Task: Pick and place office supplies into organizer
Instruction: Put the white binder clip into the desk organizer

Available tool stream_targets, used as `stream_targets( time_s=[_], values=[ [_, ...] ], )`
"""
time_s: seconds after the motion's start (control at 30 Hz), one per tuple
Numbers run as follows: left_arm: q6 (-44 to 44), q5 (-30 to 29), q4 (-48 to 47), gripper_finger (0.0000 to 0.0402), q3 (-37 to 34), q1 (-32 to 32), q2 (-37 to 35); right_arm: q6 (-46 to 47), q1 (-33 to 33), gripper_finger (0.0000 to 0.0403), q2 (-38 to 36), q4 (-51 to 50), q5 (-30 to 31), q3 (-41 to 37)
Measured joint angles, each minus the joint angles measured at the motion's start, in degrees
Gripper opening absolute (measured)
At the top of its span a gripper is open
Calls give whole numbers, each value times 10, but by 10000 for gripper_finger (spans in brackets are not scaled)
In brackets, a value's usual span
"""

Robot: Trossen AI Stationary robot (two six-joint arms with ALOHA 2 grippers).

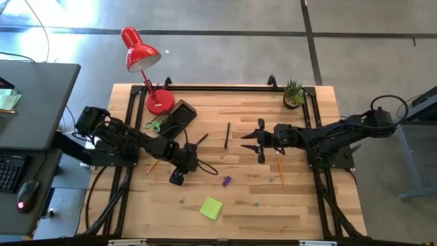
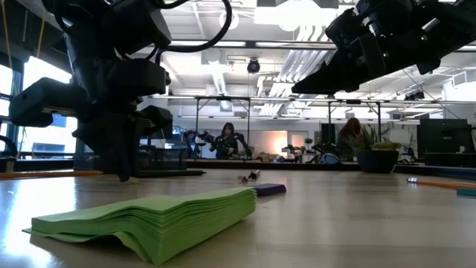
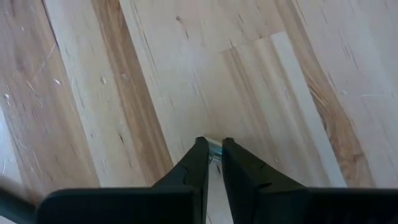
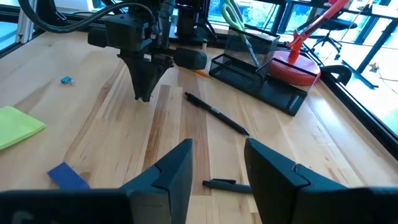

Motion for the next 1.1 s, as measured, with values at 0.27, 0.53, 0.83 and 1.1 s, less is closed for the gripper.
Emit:
stream_targets(
  time_s=[0.27, 0.53, 0.83, 1.1],
  values=[
    [5, -29, -167, 10, 89, 0, 0, 0, 0, 138, 0, 0, 0, 0],
    [-3, -47, -229, 6, 129, 0, 0, 0, 0, 138, 0, -5, 0, 0],
    [-139, -34, -185, 43, 117, 5, 5, 0, 0, 138, 0, -6, 0, 0],
    [-204, -34, -140, 82, 85, 4, 5, 2, 0, 138, 0, -6, 0, 0]
  ],
)
